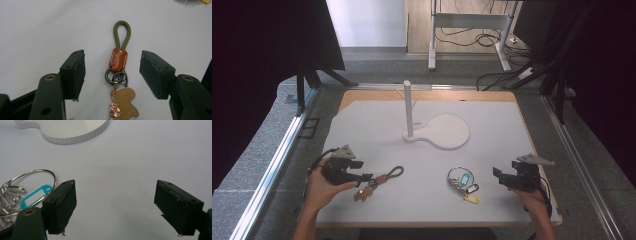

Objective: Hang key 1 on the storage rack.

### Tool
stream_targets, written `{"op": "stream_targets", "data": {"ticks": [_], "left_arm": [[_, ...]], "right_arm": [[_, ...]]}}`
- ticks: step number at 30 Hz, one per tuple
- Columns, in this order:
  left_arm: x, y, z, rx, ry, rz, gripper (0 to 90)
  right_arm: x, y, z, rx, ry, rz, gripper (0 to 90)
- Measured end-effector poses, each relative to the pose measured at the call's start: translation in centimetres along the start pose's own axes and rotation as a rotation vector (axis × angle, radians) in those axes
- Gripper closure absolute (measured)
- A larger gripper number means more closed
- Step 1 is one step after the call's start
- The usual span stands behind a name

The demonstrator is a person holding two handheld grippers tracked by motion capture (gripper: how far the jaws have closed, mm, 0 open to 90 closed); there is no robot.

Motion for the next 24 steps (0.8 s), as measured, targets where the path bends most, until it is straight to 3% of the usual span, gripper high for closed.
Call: {"op": "stream_targets", "data": {"ticks": [5, 14, 17, 20, 24], "left_arm": [[0.2, 0.0, 0.1, 0.016, 0.006, 0.008, 37.2], [0.8, -0.3, 0.4, 0.05, 0.035, 0.01, 37.1], [0.8, -0.2, 0.5, 0.062, 0.046, 0.033, 37.0], [0.4, 0.1, 0.4, 0.057, 0.029, 0.039, 36.6], [0.5, 0.4, 0.6, 0.004, -0.033, 0.075, 36.2]], "right_arm": [[0.1, 0.6, -0.2, 0.0, 0.001, -0.014, 20.2], [-0.6, 0.8, -0.8, -0.01, -0.008, 0.02, 23.7], [-0.4, 1.3, -0.9, -0.026, -0.002, 0.025, 24.7], [-0.3, 1.8, -0.9, -0.038, 0.002, 0.024, 25.3], [-0.2, 2.0, -0.8, -0.037, 0.003, 0.021, 25.5]]}}
Point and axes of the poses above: each handheld gripper's, and its own axes: x roughly backward along the jaws, z roughly out of its top, y roughly to its right, the point moved 10 cm from there along -x, roughly forward along the jaws, and after that the axes turned 8 degrees about y, right-handed, at the moved point
